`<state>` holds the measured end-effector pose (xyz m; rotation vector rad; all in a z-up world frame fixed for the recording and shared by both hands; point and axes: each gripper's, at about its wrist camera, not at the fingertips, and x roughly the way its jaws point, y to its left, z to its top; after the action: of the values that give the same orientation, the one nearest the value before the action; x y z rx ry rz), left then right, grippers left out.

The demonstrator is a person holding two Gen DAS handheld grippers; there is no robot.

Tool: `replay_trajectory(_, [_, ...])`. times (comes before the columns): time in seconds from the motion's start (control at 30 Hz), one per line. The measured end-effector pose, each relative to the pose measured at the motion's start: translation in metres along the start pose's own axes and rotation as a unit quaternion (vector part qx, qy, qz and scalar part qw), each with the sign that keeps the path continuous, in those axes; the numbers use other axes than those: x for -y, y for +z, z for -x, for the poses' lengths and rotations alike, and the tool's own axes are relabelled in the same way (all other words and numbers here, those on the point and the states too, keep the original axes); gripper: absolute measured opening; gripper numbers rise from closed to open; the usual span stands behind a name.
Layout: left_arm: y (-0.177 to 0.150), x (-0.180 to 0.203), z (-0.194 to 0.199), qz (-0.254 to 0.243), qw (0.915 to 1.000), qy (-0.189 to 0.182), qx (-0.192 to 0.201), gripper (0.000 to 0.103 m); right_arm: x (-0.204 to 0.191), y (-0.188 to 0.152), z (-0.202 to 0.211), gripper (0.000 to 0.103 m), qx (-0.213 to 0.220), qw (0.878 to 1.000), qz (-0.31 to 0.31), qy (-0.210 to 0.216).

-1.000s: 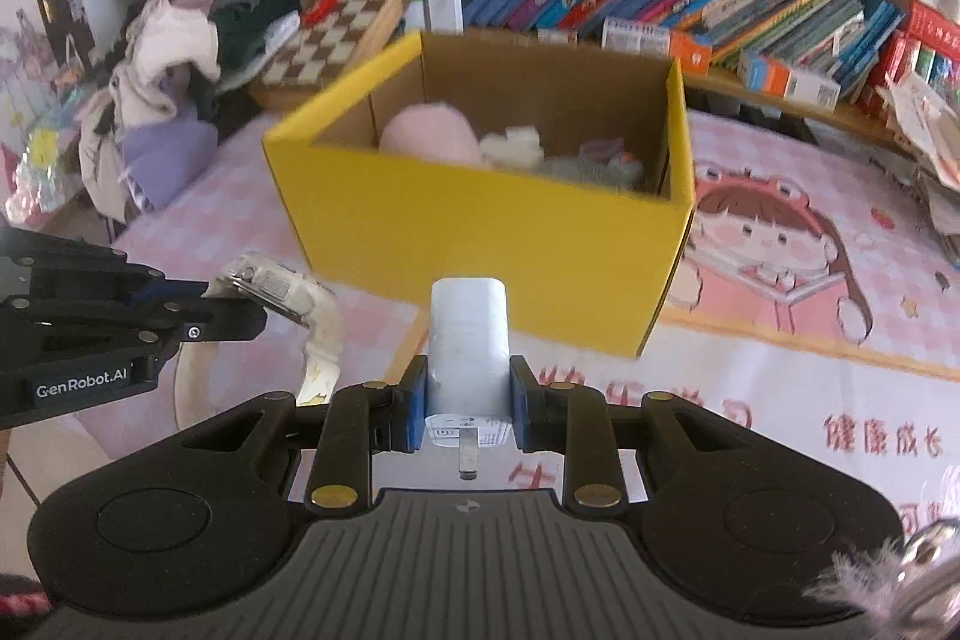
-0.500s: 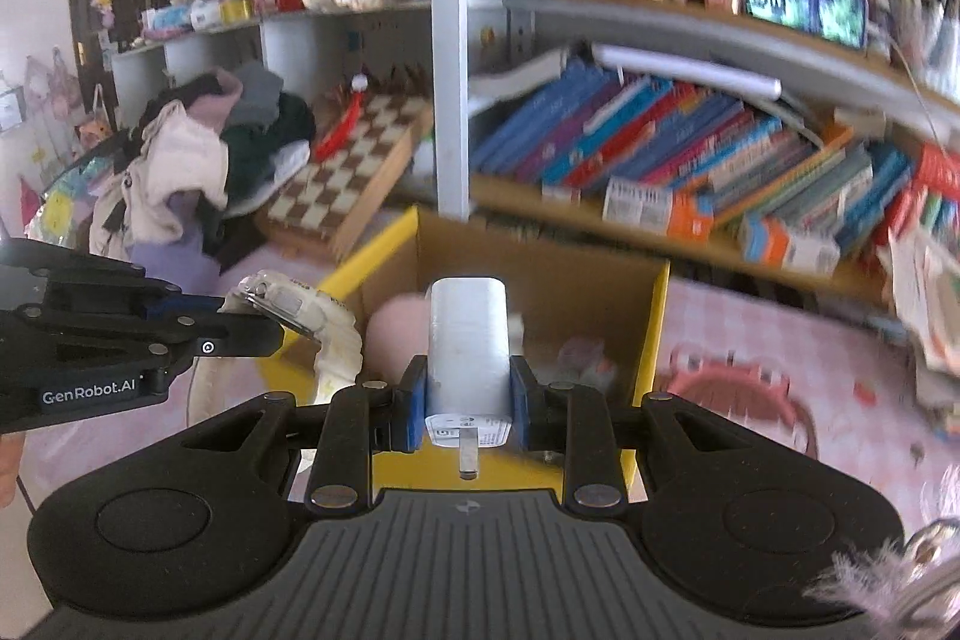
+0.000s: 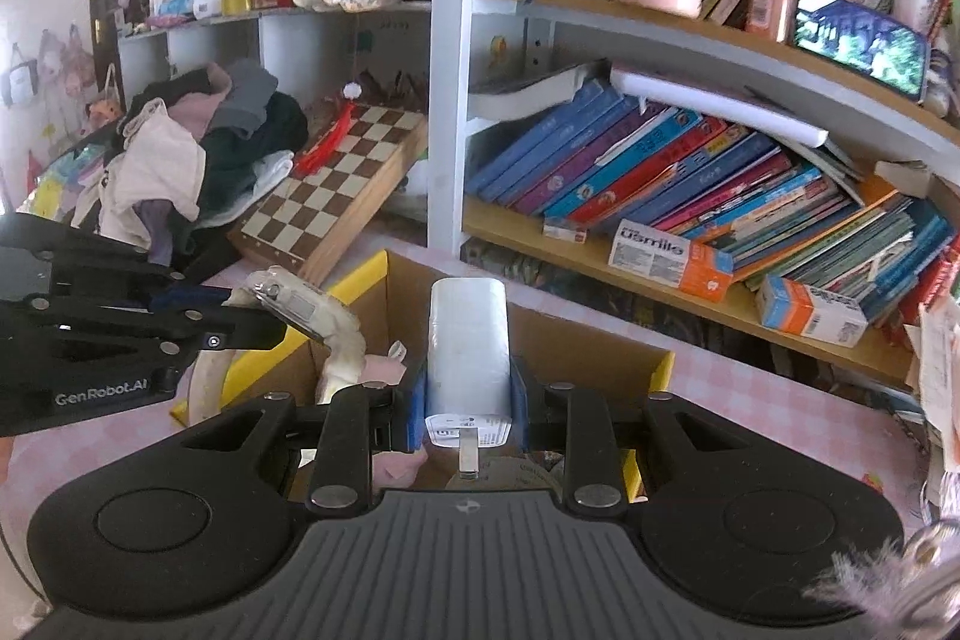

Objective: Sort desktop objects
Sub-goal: 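Lift the watch and charger with both tools and carry them toward the yellow box, then lower the watch and charger into the yellow box and open both tools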

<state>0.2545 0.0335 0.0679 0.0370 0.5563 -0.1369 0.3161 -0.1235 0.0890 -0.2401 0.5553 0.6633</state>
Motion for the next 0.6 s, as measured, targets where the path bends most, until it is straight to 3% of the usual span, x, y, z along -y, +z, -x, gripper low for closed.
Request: replay_trajectory(0.6, [-0.021, -0.005, -0.075, -0.026, 0.9931, 0.006, -0.114, 0.006, 0.008, -0.02, -0.091, 0.025, -0.134, 0.988, 0.046, 0.062])
